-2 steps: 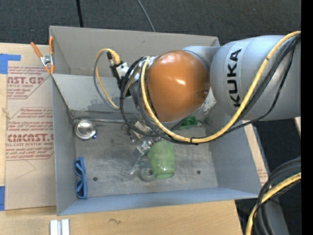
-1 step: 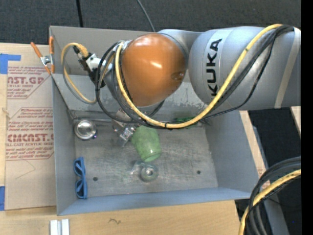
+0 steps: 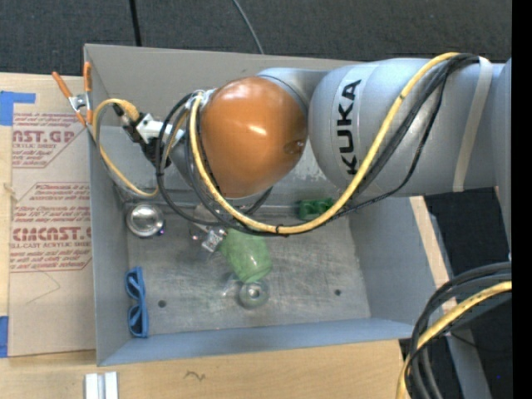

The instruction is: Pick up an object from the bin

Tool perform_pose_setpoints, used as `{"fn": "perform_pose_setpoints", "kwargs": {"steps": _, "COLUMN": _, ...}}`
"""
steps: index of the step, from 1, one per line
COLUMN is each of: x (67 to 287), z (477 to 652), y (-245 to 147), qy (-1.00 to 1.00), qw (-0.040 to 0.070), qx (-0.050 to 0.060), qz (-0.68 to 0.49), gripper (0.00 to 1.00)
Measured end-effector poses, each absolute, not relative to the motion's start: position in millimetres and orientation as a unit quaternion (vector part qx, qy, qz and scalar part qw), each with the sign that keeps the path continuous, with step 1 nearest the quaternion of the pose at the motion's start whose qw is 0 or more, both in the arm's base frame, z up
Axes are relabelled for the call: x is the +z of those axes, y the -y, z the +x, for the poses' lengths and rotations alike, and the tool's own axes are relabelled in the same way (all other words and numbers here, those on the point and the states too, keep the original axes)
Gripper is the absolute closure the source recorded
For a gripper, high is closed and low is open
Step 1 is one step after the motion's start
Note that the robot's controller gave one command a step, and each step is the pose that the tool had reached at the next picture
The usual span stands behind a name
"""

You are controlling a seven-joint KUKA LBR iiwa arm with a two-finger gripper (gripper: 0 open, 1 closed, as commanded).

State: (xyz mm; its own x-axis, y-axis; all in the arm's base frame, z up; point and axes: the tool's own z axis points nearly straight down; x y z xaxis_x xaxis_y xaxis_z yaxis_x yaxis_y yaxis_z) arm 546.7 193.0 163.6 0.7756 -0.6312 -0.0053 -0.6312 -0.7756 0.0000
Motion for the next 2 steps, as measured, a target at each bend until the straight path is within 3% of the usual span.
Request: {"fn": "perform_pose_setpoints", "kwargs": {"steps": 2, "x": 176.7, "z": 551.3, "y": -181.2, "qy": -0.346, "qw": 0.001, "qx": 0.001, "qz": -0.938, "gripper": 1.00}}
